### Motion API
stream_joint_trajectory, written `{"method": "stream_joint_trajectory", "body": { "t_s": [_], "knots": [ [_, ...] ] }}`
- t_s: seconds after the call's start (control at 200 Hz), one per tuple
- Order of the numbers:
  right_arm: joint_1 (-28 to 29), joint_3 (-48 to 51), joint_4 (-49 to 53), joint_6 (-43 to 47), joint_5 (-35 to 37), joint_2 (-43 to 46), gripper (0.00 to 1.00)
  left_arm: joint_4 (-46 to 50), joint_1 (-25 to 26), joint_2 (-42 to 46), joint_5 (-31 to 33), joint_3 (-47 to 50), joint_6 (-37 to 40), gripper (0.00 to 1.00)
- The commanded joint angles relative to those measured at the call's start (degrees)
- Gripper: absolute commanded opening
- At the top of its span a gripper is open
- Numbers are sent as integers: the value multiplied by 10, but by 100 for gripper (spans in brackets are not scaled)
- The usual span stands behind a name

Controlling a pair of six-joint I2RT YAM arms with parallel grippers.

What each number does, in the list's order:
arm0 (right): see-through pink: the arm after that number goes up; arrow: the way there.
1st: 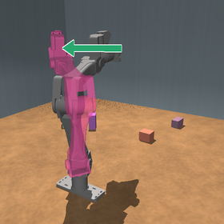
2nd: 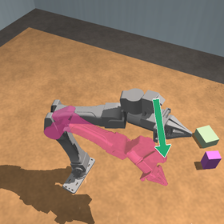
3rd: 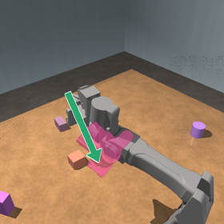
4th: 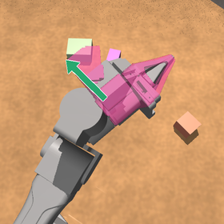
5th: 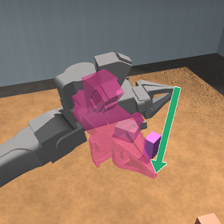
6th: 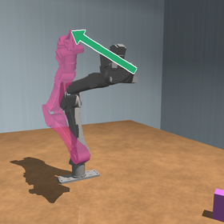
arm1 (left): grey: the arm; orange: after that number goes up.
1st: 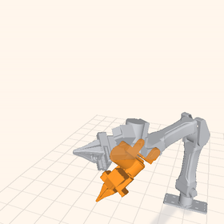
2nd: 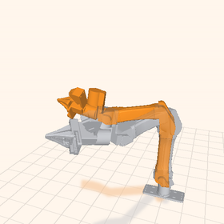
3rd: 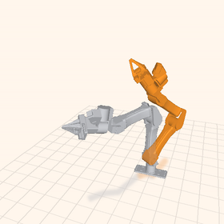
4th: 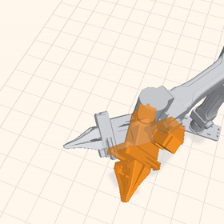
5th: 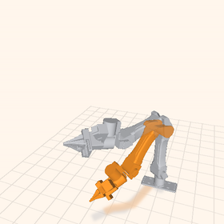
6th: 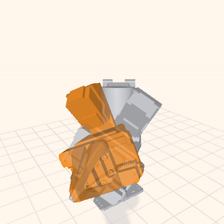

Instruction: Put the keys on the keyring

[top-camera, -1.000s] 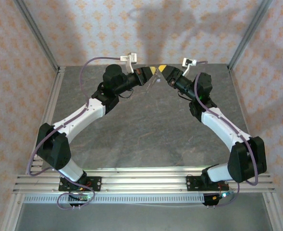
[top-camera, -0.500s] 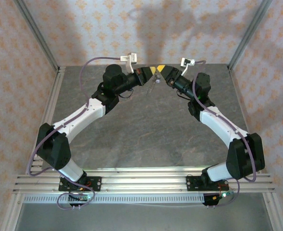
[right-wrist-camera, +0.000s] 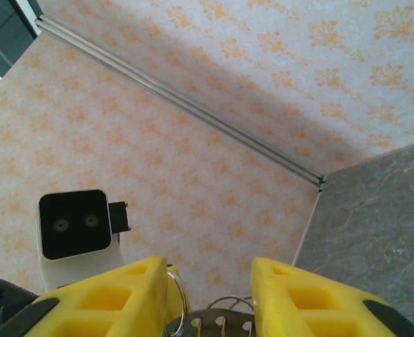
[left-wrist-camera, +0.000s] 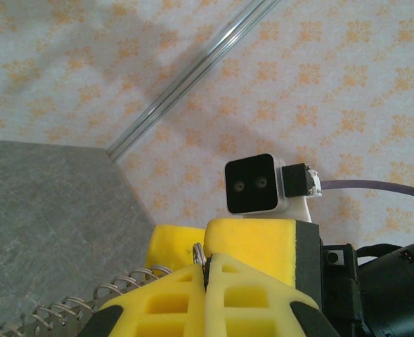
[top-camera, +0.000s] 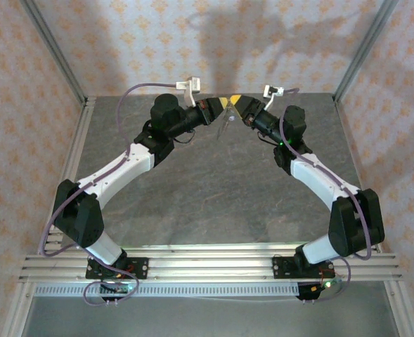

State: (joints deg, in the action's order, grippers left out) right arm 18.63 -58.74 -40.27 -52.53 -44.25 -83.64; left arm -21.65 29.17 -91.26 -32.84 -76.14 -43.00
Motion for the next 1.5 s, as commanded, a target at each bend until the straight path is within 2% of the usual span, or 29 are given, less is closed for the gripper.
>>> {"method": "stream_joint_trajectory", "body": {
  "t_s": [0.0, 0.14, 0.38, 0.761, 0.846, 0.951, 0.996, 1.106, 1.236, 1.326, 1.401, 1.496],
  "knots": [
    [10, -21, -37, 3, -23, 4, 34, -35, 3, -1, -16, -20, 2, 0],
    [10, -18, -39, 3, -22, 8, 30, -34, 3, -2, -15, -19, 2, 0],
    [14, -15, -45, 3, -29, 20, 30, -34, 3, -4, -14, -19, 2, 0],
    [29, -23, -21, 24, -33, 28, 14, -35, 3, -8, -13, -20, 0, 0],
    [31, -22, -20, 25, -34, 26, 14, -35, 3, -8, -12, -22, 0, 0],
    [34, -23, -18, 27, -40, 25, 26, -33, 3, -8, -13, -23, 1, 0],
    [36, -22, -16, 29, -42, 26, 27, -32, 3, -9, -12, -24, 1, 0],
    [37, -17, -13, 32, -42, 26, 20, -32, 3, -11, -12, -26, 0, 0],
    [40, -11, -6, 39, -44, 30, 17, -32, 3, -11, -11, -27, 0, 0],
    [41, -6, -1, 45, -41, 33, 10, -33, 3, -12, -11, -27, -1, 0],
    [40, -2, 3, 48, -39, 35, 0, -34, 3, -12, -11, -27, -1, 0],
    [40, 1, 14, 56, -35, 38, 0, -32, 3, -10, -11, -27, -2, 0]
  ]
}}
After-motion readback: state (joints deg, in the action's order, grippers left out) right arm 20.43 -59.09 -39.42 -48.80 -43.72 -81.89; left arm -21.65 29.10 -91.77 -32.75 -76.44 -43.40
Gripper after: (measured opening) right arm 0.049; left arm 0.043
